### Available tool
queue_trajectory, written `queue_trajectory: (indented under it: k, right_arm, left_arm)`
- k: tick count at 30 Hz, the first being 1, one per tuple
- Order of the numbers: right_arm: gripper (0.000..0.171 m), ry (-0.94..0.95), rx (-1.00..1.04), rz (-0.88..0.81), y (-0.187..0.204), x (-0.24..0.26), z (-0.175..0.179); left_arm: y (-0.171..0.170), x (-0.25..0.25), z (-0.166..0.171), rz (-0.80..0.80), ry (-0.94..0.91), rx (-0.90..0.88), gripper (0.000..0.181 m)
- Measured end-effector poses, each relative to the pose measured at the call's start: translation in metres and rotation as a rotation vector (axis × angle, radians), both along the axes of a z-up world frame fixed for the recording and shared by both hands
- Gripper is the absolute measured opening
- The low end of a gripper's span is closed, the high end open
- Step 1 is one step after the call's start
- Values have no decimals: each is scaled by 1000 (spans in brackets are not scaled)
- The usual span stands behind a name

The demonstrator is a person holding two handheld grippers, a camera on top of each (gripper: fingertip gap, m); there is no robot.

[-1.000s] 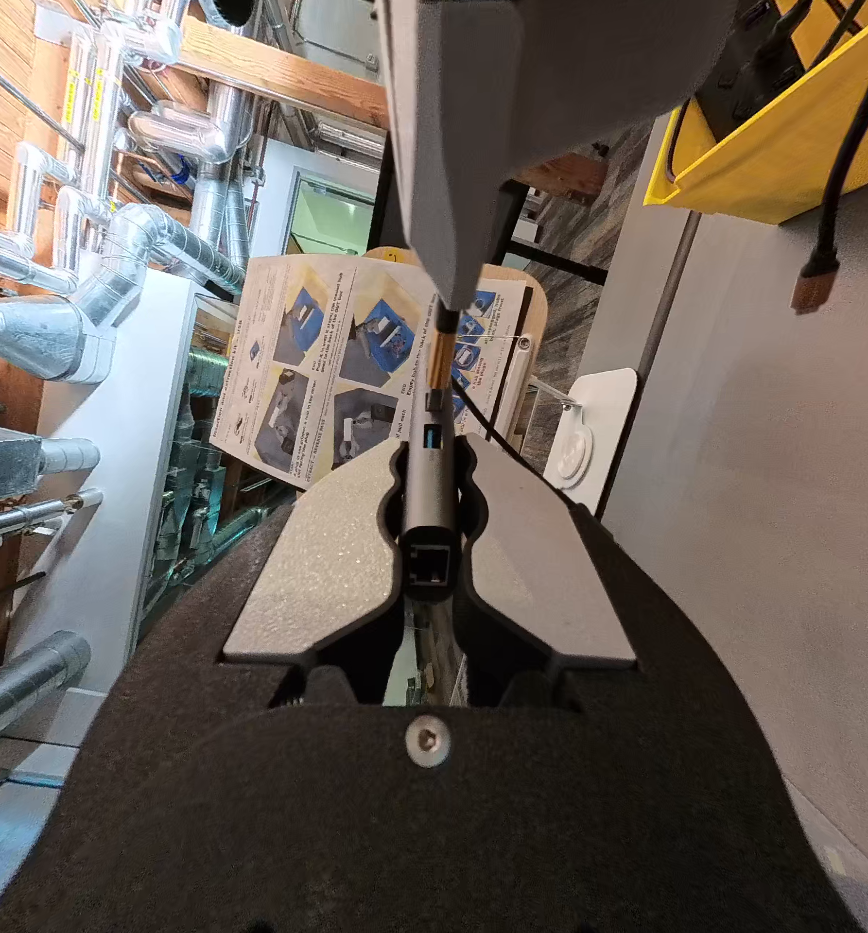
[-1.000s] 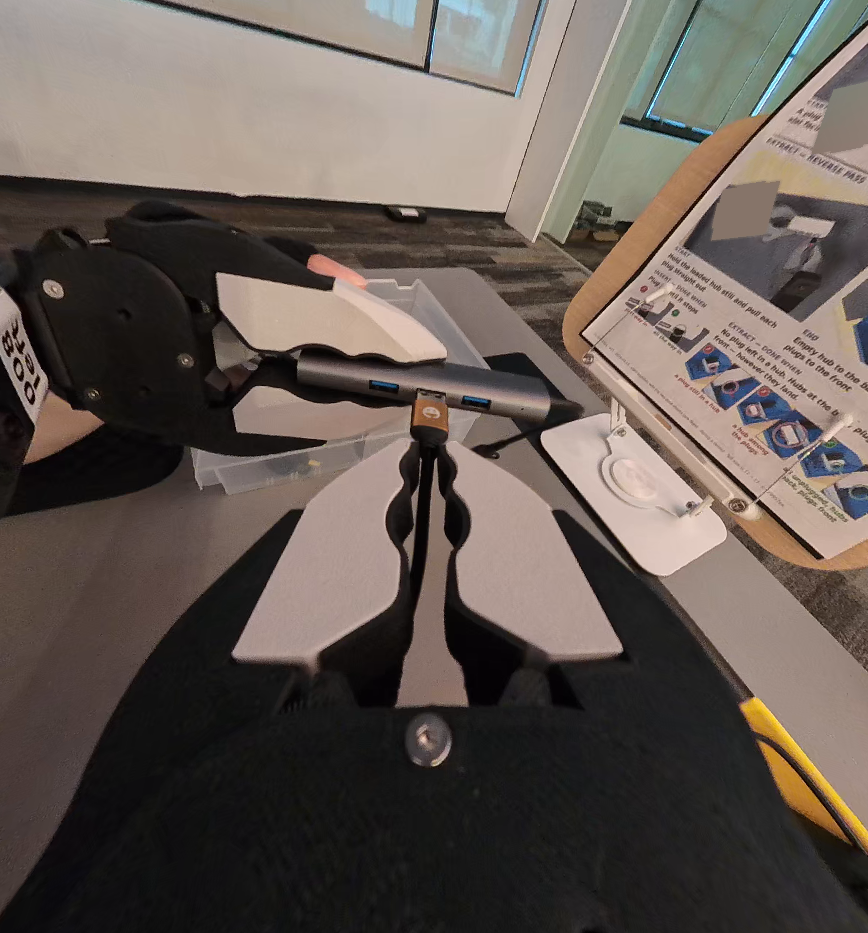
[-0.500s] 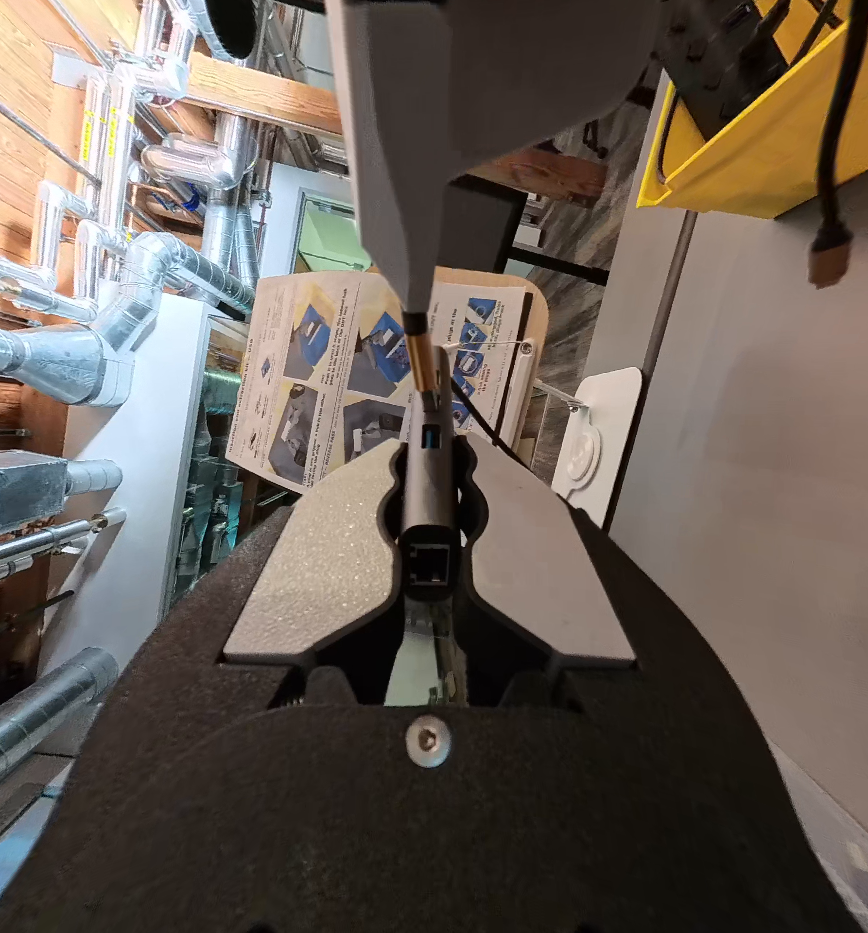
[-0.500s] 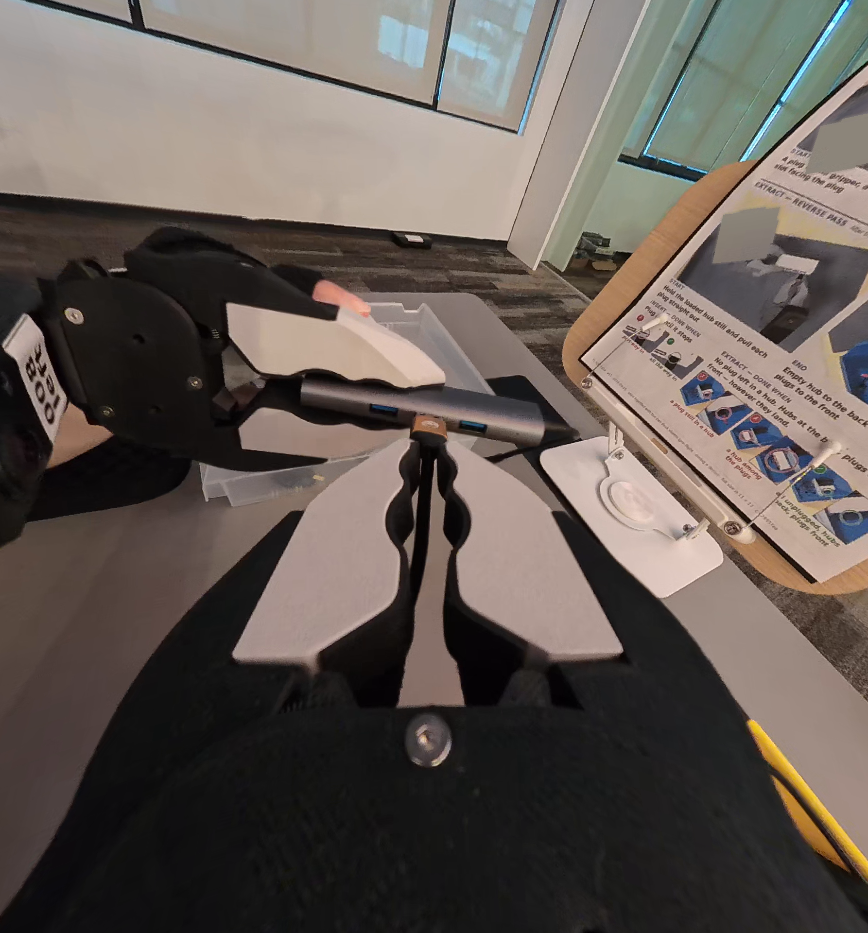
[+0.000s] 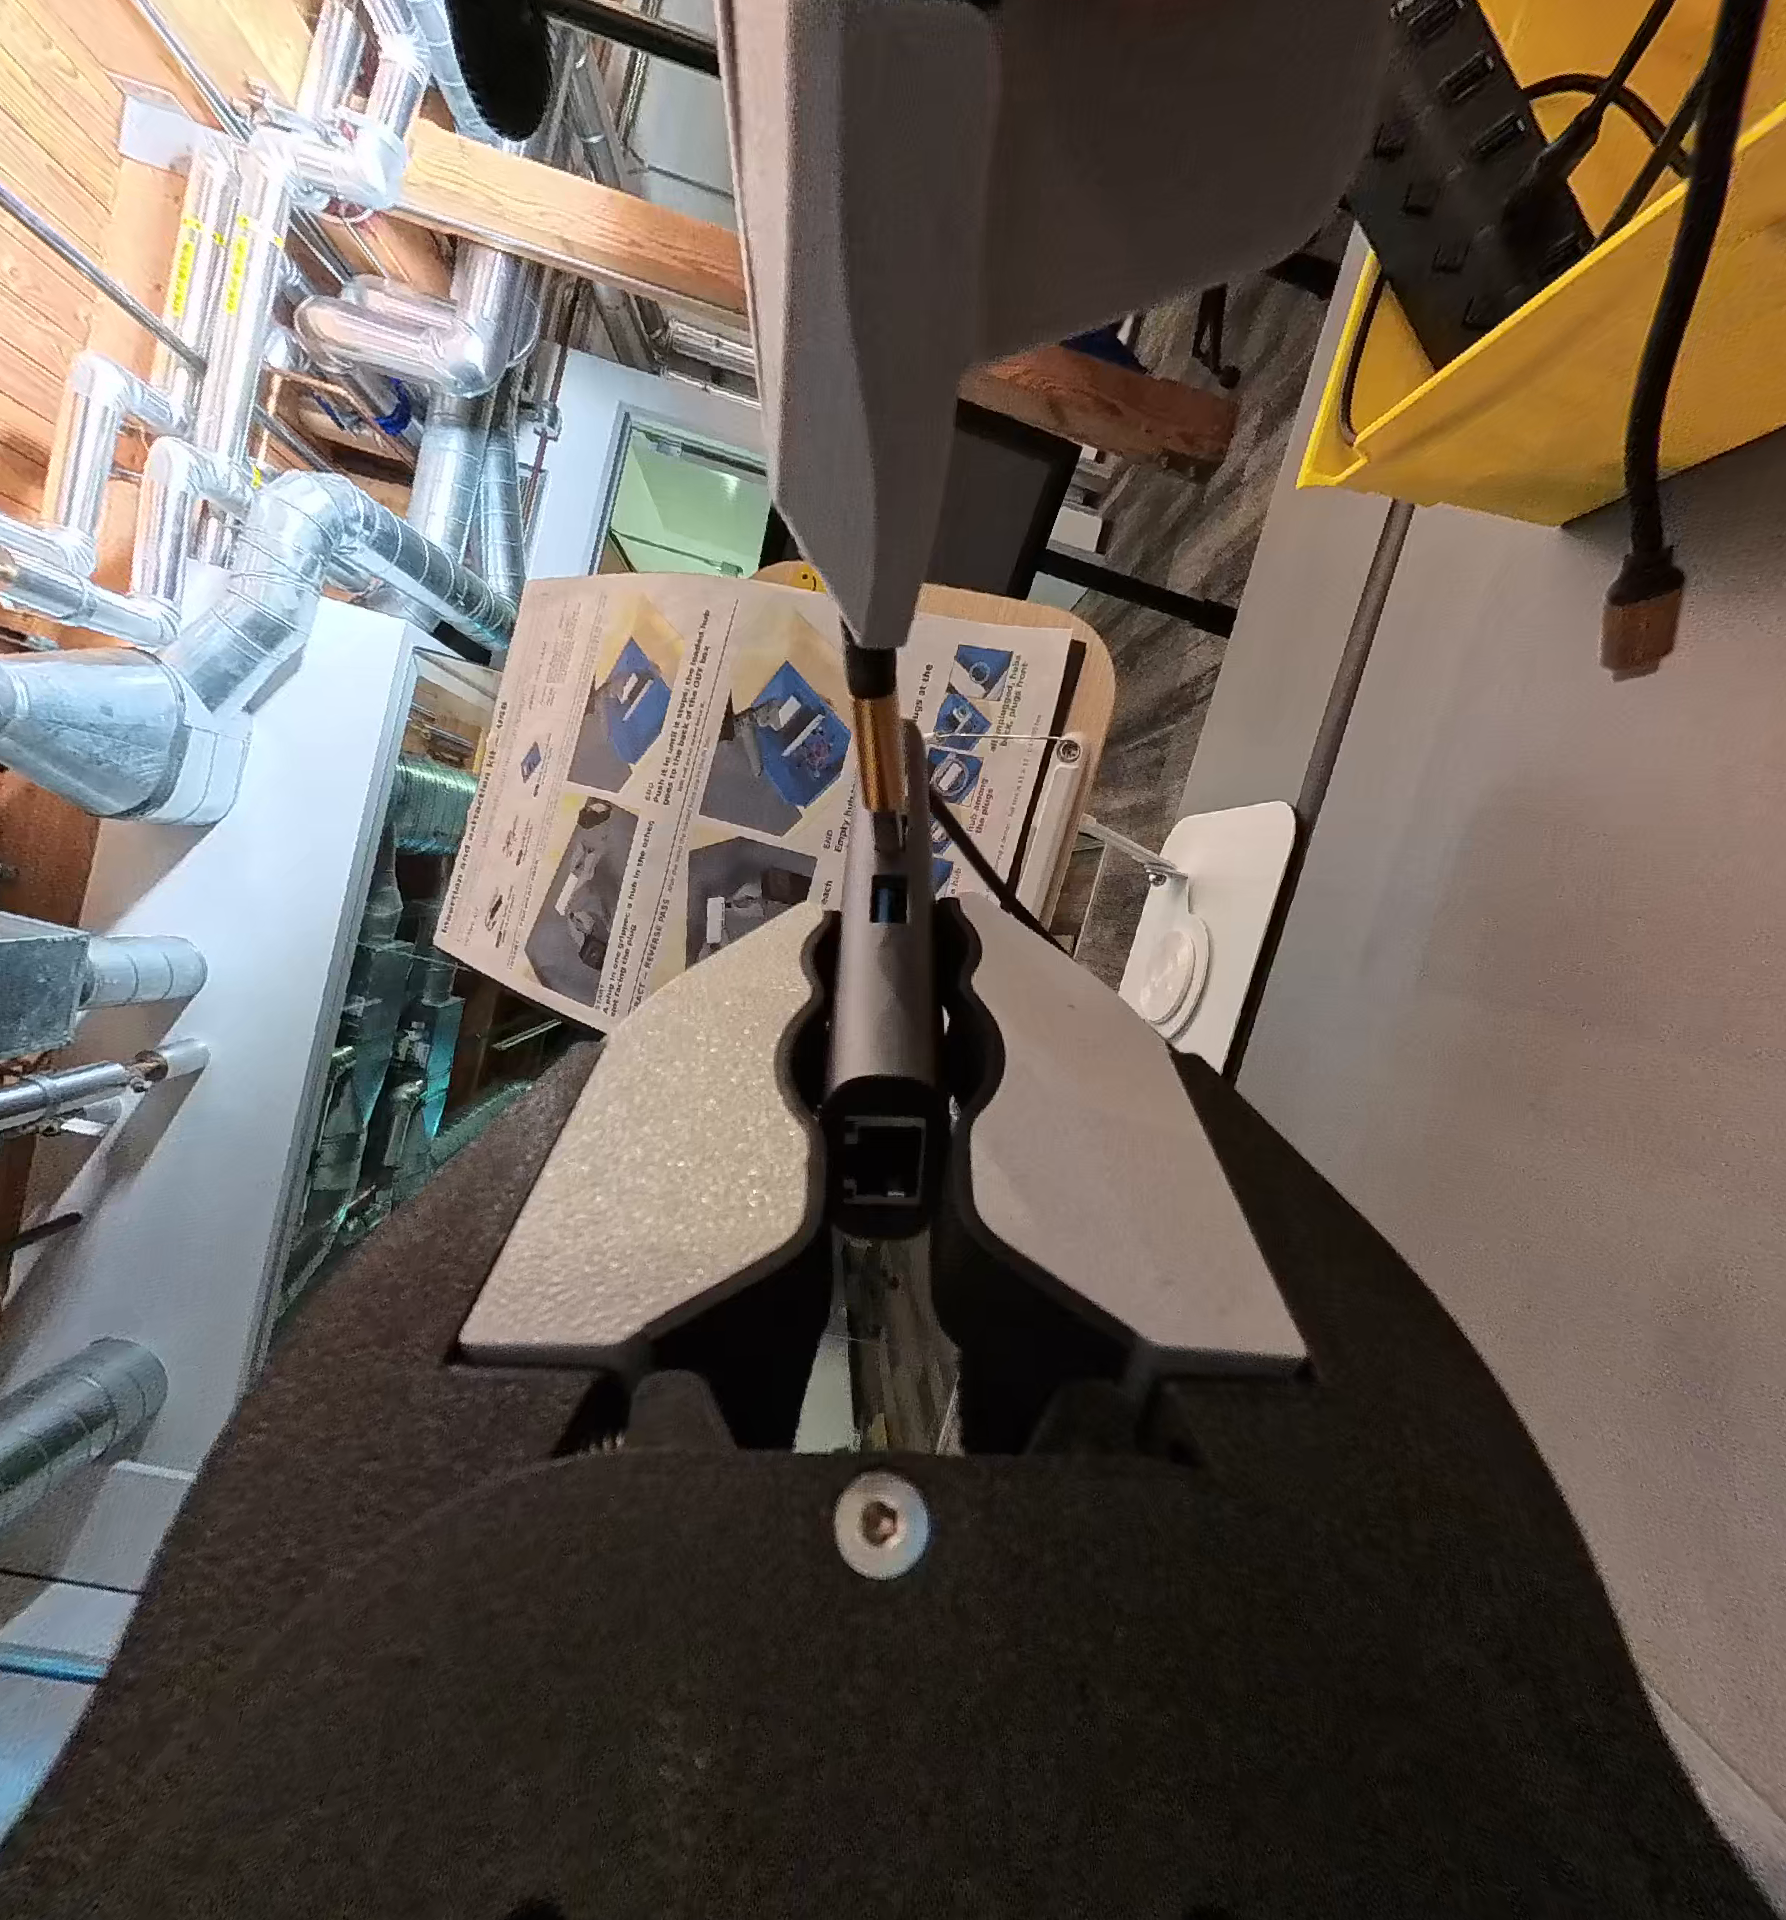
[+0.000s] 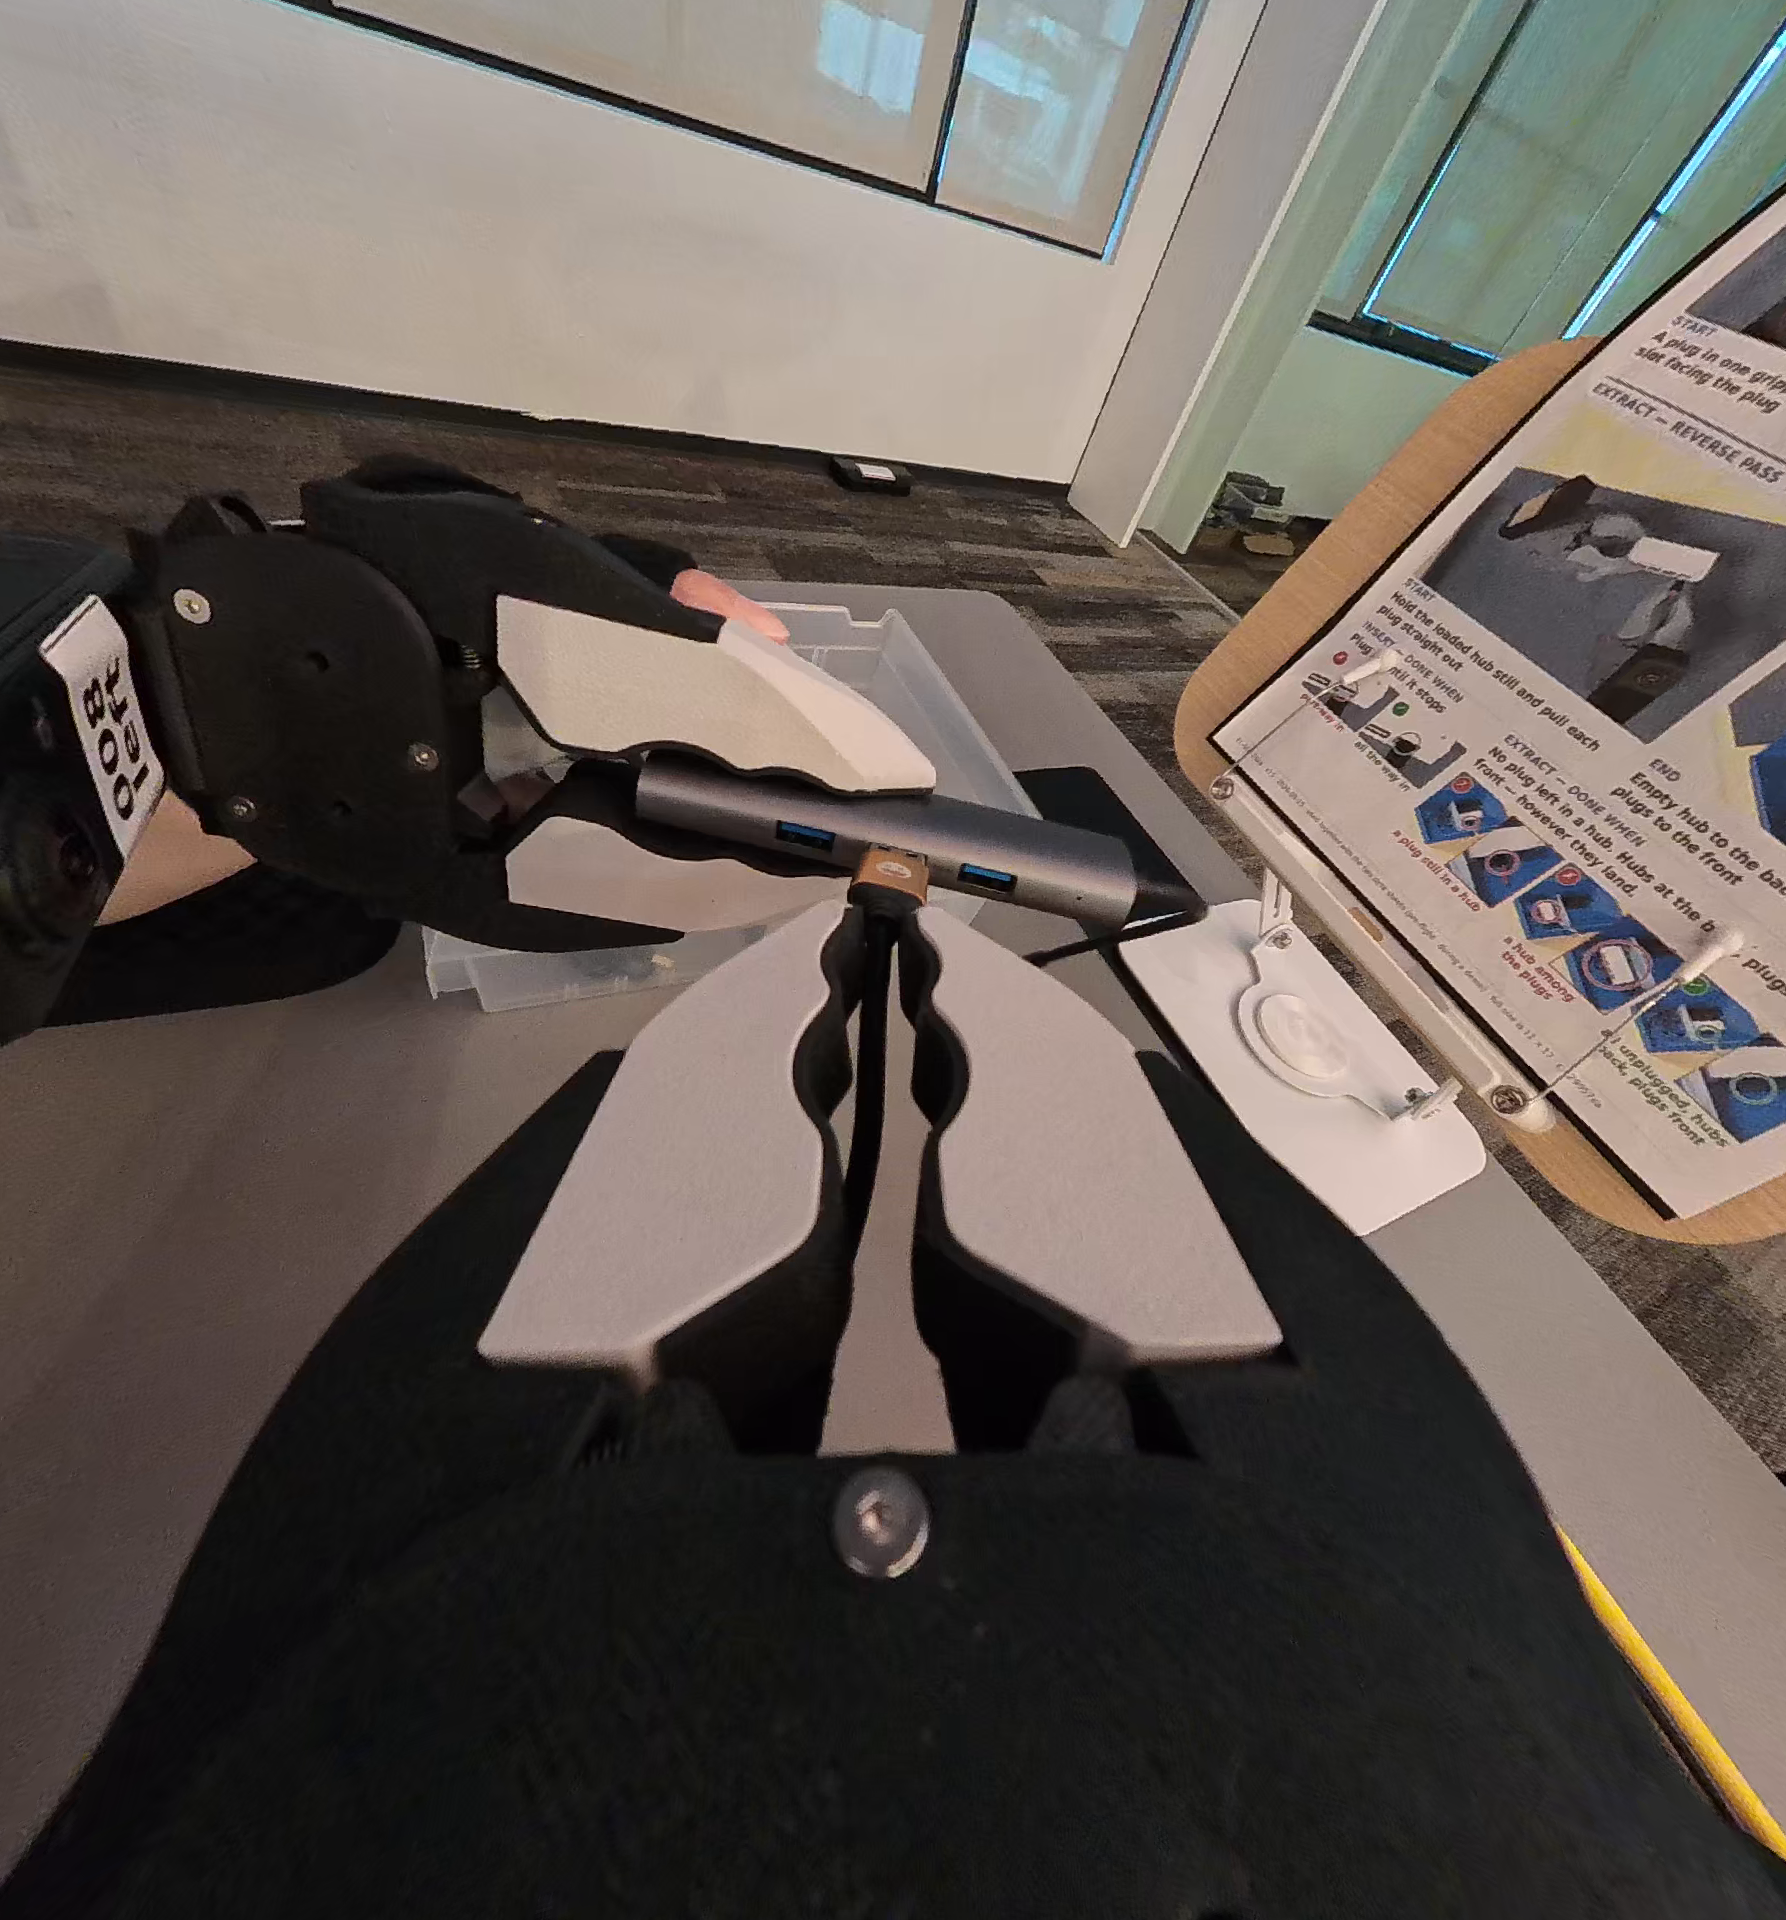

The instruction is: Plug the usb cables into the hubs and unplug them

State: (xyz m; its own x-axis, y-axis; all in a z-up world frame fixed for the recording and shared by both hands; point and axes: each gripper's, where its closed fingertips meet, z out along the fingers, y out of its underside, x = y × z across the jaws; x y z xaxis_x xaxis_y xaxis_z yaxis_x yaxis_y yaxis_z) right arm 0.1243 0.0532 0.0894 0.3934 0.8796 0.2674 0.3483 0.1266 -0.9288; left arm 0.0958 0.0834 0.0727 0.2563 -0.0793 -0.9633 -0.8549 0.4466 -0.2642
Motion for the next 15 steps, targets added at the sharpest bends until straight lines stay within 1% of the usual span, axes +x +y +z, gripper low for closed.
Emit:
queue_trajectory:
  k: [6, 9, 12, 15]
  right_arm:
    - [7, -2, 3, 25, -2, 1, 0]
    - [7, -17, 53, 11, -4, 0, 4]
    - [7, -26, 130, -3, -10, -1, 12]
    - [7, -25, 146, -5, -16, -3, 16]
  left_arm:
    - [-1, 1, 1, -6, -10, -7, 16]
    - [-2, -1, 5, -11, -27, -4, 16]
    - [-7, -3, 17, -21, -44, 42, 16]
    - [-13, -5, 27, -17, -34, 107, 16]
